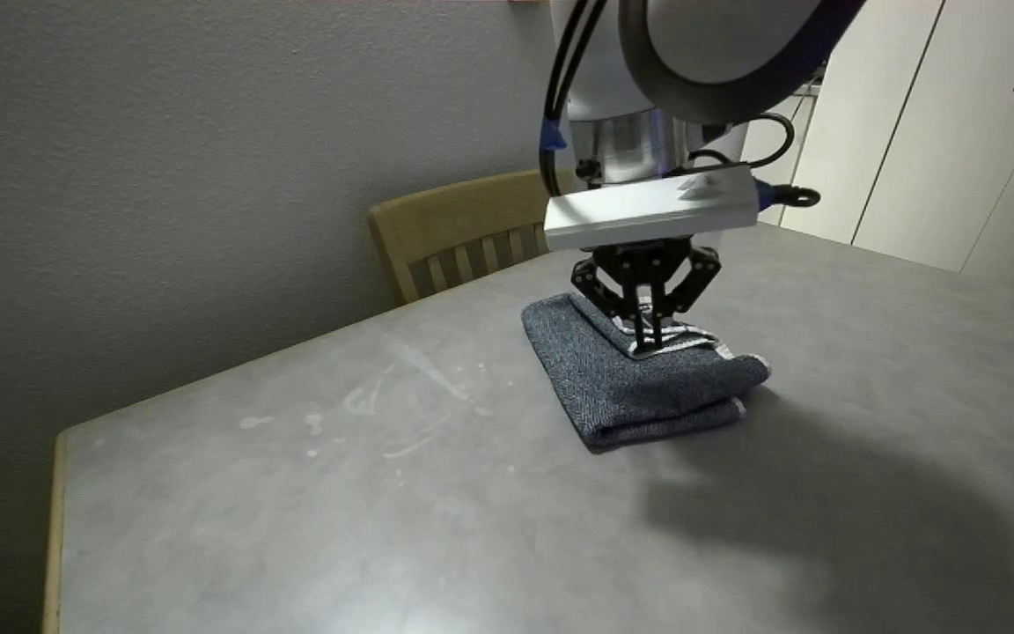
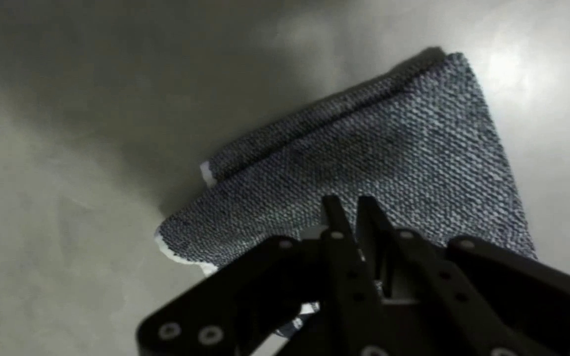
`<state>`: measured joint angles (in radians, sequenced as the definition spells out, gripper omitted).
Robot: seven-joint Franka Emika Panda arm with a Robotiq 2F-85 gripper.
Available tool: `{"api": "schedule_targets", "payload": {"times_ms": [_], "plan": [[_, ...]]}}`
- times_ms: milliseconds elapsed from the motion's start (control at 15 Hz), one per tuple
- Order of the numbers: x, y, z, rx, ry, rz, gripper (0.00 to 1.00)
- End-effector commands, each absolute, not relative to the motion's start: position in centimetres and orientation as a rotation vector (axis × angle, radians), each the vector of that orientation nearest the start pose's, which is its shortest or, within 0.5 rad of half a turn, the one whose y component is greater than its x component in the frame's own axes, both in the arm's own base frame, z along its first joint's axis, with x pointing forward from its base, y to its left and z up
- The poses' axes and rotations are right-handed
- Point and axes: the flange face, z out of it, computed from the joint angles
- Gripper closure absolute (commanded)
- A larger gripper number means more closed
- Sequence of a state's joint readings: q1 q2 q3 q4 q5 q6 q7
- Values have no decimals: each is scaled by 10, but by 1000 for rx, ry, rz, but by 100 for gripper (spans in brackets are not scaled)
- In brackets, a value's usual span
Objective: Fold the gray towel
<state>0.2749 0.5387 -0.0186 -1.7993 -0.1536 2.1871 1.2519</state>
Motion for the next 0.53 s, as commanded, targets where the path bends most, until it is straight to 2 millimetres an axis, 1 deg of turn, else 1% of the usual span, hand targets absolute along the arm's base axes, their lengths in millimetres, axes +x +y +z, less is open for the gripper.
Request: {"api": "schedule_targets", "payload": {"times_ms": [0, 200, 467], "plan": [[621, 153, 231, -2884, 1464, -98, 100], [621, 147, 226, -2826, 1460, -163, 100], [615, 135, 217, -2774, 1474, -223, 100]]}}
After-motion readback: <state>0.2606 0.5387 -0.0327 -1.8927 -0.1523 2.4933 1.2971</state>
